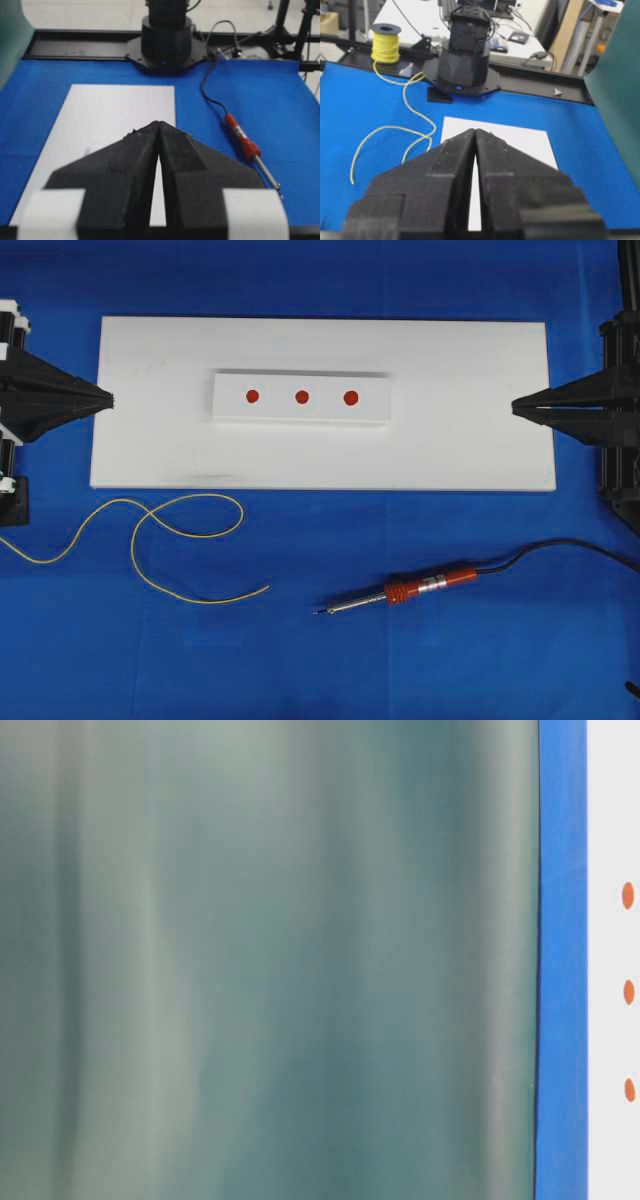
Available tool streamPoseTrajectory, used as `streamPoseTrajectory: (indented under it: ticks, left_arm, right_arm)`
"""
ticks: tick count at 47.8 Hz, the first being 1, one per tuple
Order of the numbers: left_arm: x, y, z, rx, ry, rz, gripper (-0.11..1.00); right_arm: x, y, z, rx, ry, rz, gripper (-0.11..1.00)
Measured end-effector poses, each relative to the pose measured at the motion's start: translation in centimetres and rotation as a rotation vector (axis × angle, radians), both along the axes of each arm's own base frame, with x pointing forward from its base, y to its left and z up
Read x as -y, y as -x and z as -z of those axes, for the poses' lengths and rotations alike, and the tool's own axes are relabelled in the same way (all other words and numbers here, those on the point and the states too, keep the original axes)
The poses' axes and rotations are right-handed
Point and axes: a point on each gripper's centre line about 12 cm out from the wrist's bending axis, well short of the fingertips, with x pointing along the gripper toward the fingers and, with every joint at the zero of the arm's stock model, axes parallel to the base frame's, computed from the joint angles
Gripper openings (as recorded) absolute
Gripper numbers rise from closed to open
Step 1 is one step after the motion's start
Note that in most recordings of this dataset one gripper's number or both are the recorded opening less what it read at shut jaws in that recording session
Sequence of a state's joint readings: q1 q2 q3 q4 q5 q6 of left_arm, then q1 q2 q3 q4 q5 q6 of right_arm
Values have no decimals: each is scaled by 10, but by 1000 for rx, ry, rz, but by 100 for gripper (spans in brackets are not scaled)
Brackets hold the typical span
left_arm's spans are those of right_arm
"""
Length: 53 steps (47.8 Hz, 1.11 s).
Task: Touch the tip of the soldering iron to the tip of the solder at the mark.
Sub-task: 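Reach left gripper to yellow solder wire and right gripper to red soldering iron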
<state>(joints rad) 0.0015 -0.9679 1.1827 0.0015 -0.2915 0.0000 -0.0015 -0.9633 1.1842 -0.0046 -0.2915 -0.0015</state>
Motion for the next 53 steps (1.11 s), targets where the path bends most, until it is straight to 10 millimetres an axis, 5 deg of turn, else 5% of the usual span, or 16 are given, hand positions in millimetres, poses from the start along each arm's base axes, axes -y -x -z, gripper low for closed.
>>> streamPoseTrajectory:
  ticks: [20, 30, 35, 43, 47, 53]
  left_arm:
    - [40, -10, 20, -108, 53, 190, 0]
    - [62, -17, 34, -159, 61, 280, 1]
    - [71, -21, 43, -181, 102, 313, 21]
    - [86, -30, 72, -276, 153, 349, 72]
    - [96, -35, 88, -324, 156, 374, 87]
    - [114, -44, 111, -394, 133, 412, 84]
  right_arm:
    - [-26, -6, 6, -64, -71, -129, -6]
    - [-50, -13, 22, -152, -123, -230, 11]
    - [-59, -20, 37, -222, -157, -257, 38]
    - [-72, -32, 64, -341, -203, -277, 84]
    - [-82, -38, 80, -406, -214, -294, 87]
    - [-95, -45, 102, -465, -229, -310, 84]
